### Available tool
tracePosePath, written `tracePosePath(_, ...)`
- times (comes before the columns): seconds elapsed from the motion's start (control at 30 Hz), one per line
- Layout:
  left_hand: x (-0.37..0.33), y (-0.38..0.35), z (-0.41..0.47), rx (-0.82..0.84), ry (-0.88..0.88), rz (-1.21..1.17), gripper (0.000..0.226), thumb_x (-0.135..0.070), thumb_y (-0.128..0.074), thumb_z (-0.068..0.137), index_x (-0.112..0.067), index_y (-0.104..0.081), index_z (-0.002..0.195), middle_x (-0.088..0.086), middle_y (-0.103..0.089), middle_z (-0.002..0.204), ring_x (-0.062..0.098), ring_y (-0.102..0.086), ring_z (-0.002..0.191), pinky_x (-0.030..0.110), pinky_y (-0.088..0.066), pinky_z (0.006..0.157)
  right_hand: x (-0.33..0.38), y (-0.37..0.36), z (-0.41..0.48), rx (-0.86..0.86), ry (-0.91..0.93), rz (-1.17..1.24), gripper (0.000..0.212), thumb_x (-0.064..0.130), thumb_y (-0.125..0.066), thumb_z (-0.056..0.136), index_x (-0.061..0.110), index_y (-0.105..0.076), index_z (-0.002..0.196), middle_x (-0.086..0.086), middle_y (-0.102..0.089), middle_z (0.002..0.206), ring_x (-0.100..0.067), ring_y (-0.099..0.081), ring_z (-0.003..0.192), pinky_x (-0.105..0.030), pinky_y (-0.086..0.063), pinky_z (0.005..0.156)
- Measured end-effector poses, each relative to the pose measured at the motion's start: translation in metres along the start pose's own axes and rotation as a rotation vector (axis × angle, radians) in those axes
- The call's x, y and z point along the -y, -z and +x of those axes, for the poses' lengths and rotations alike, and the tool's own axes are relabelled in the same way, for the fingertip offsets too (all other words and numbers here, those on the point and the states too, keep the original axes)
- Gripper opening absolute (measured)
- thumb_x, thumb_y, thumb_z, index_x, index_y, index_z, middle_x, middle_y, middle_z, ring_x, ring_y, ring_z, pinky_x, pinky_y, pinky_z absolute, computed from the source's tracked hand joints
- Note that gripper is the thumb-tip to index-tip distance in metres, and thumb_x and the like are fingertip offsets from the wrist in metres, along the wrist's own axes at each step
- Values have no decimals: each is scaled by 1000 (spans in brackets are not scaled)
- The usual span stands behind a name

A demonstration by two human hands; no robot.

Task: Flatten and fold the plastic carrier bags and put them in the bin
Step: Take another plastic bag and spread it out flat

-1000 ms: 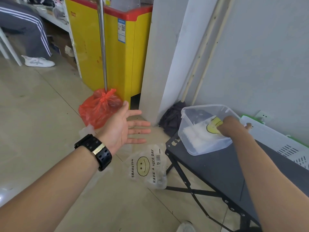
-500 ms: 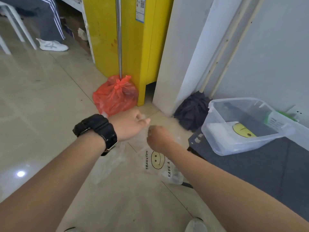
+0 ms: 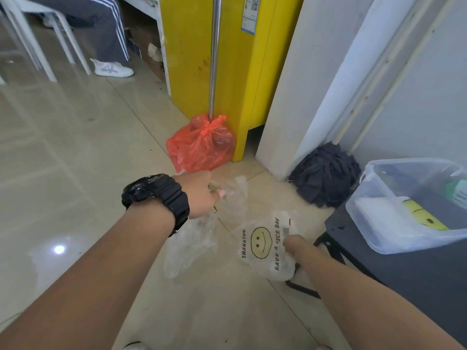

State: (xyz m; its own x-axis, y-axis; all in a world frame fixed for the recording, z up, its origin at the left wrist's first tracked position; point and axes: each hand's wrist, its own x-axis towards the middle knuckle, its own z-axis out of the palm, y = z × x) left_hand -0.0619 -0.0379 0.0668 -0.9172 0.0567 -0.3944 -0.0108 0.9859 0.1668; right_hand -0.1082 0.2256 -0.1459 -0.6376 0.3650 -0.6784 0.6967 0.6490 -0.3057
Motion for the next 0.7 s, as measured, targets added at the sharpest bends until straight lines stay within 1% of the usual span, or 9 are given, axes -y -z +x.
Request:
tracePosePath(0.1, -3, 0, -1, 15, -61, -24, 57, -54, -48, 95, -17, -42, 138, 5, -55, 133, 25, -55, 109, 27, -36, 75, 51, 22, -53, 109, 111, 257, 15, 4, -42, 100, 6, -55, 105, -24, -56, 125, -34, -60, 103, -42, -49, 102)
tracePosePath(0.2, -5, -4, -7, 47, -211, -113, 82, -60, -60, 84, -20, -30, 148, 0, -42, 149, 22, -46, 131, 29, -41, 97, 94, 45, -123, 203, 224, 716, 16, -7, -36, 98, -3, -50, 101, -22, -59, 93, -31, -61, 70, -44, -55, 90)
tracePosePath(0.27, -13, -5, -16, -10, -305, -179, 85, -60, -66, 80, -26, -28, 149, -5, -43, 147, 17, -46, 129, 28, -40, 95, 92, 62, -168, 352, 411, 905, 20, -14, -34, 96, -8, -53, 99, -23, -61, 85, -30, -65, 77, -40, -57, 88)
tracePosePath(0.33, -20, -5, -22, -182, -383, -231, 56, -52, -66, 85, -30, -46, 133, -13, -54, 124, 11, -53, 108, 25, -40, 74, 82, 79, -215, 430, 492, 1023, 22, -20, -37, 92, -14, -57, 99, -27, -64, 95, -31, -68, 90, -35, -58, 88)
tracePosePath(0.4, -21, -2, -26, -396, -413, -320, 20, -38, -60, 92, -27, -62, 108, -10, -65, 102, 15, -60, 91, 26, -41, 63, 62, 90, -243, 397, 551, 978, 24, -22, -43, 90, -11, -60, 103, -28, -65, 106, -30, -69, 101, -31, -59, 88)
tracePosePath(0.43, -19, 0, -28, -453, -413, -409, 16, -32, -58, 94, -25, -66, 107, -8, -69, 101, 16, -63, 91, 28, -48, 68, 50, 93, -250, 326, 604, 864, 28, -19, -50, 89, -5, -61, 111, -26, -65, 114, -29, -68, 107, -29, -59, 88)
tracePosePath(0.57, -4, 17, -44, -420, -523, -808, 19, -16, -60, 95, -29, -73, 98, -14, -72, 105, 8, -64, 108, 31, -49, 95, 16, 114, -241, -292, 716, 261, 69, 21, -83, 77, 34, -50, 137, -5, -42, 141, -21, -46, 128, -33, -42, 103)
tracePosePath(0.63, 4, 26, -55, -412, -551, -970, 22, -11, -62, 92, -31, -72, 95, -17, -75, 96, 1, -66, 100, 19, -49, 87, 10, 126, -232, -298, 708, 280, 77, 34, -86, 73, 36, -47, 139, 0, -42, 142, -19, -47, 126, -38, -45, 105)
tracePosePath(0.7, 12, 32, -60, -404, -522, -1153, 17, -12, -64, 88, -25, -73, 95, -15, -76, 91, 0, -69, 88, 14, -50, 76, 4, 133, -229, -79, 725, 441, 51, 29, -82, 79, 25, -63, 125, 2, -66, 120, -13, -66, 98, -20, -55, 74)
